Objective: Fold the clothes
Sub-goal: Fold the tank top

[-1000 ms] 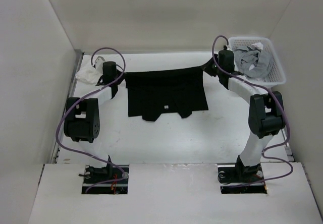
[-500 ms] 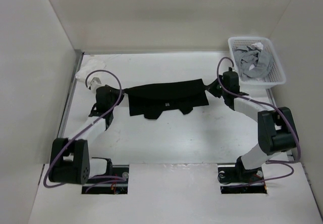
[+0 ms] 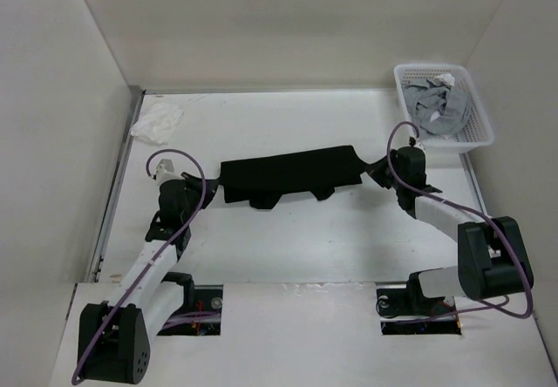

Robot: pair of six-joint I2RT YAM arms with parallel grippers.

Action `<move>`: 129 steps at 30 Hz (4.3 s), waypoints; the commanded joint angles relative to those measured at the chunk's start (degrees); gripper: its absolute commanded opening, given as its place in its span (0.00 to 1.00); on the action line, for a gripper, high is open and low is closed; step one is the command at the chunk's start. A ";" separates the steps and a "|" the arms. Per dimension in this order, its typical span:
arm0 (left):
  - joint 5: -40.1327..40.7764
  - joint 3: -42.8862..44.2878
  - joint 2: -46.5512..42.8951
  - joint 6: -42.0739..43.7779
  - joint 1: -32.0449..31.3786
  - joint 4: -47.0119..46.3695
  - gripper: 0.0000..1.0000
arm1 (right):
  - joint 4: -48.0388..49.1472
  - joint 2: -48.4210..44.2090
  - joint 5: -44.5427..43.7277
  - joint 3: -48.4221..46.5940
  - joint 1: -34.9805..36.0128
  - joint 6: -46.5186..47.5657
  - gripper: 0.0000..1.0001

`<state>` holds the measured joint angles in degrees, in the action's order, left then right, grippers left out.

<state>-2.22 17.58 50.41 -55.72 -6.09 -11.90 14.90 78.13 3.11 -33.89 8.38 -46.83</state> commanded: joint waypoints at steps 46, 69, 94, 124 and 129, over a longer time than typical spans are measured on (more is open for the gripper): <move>0.01 2.80 21.49 -2.64 -0.01 -11.31 0.25 | 1.79 0.25 4.78 5.07 13.89 1.39 0.58; 4.76 5.36 18.75 -0.53 -10.73 -11.12 0.25 | 29.93 16.13 6.30 9.79 13.99 -13.20 0.04; 6.00 2.20 11.30 -0.35 -16.46 -11.48 0.27 | -29.48 -3.37 -16.21 -26.64 37.18 16.94 0.04; 7.40 18.01 35.96 2.28 -27.88 -20.17 0.31 | -2.35 3.26 -6.63 -5.41 31.21 4.83 0.08; 6.44 17.40 44.93 0.27 -24.29 -20.97 0.31 | 2.59 6.33 -6.37 0.48 29.28 -0.45 0.08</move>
<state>4.01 34.28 92.38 -54.68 -32.27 -29.85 8.27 83.42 -3.92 -34.83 38.92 -42.92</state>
